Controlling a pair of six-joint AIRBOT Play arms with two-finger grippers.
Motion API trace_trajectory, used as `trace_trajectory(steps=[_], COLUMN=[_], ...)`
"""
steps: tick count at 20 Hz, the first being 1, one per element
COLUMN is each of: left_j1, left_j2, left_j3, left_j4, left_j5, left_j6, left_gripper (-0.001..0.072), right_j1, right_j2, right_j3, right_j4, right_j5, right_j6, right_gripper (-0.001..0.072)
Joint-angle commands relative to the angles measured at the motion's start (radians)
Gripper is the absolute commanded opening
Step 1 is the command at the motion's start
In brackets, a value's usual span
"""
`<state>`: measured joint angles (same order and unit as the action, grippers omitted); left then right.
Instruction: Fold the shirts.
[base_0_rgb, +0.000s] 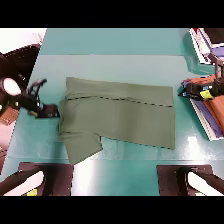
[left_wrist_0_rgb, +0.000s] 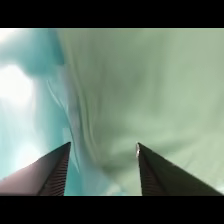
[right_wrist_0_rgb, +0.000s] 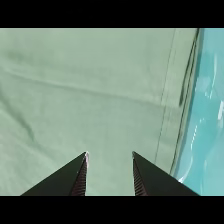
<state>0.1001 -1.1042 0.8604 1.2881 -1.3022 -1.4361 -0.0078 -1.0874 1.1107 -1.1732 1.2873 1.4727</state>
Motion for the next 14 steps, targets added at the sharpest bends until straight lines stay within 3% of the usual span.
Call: trace_trajectory(steps=[1, 7, 11, 12, 13, 14], left_j1=[0.002, 0.002, 0.002, 0.002, 0.002, 0.002], left_j2=[0.161, 0.191, 0.191, 0.191, 0.191, 0.191], left_j3=[-0.262, -0.395, -0.395, -0.395, -0.395, -0.395], left_j4=[-0.057, -0.219, -0.278, -0.277, -0.278, -0.278], left_j5=[0.011, 0.151, 0.132, 0.122, 0.117, 0.108], left_j6=[-0.035, -0.048, -0.022, -0.018, 0.002, 0.002], left_gripper=[0.0485, 0.0485, 0.0464, 0.0170, 0.0033, 0.0025], right_j1=[0.003, 0.002, -0.008, -0.025, -0.055, -0.094], right_j2=[0.102, 0.151, 0.152, 0.152, 0.152, 0.151], right_j3=[-0.095, -0.145, -0.145, -0.146, -0.146, -0.147], right_j4=[0.004, 0.004, 0.001, 0.000, -0.008, -0.008], right_j5=[-0.031, -0.035, 0.018, 0.051, 0.091, 0.133], right_j6=[0.000, 0.000, -0.014, -0.029, -0.037, -0.048], right_gripper=[0.0331, 0.0331, 0.0331, 0.0331, 0.0331, 0.0331])
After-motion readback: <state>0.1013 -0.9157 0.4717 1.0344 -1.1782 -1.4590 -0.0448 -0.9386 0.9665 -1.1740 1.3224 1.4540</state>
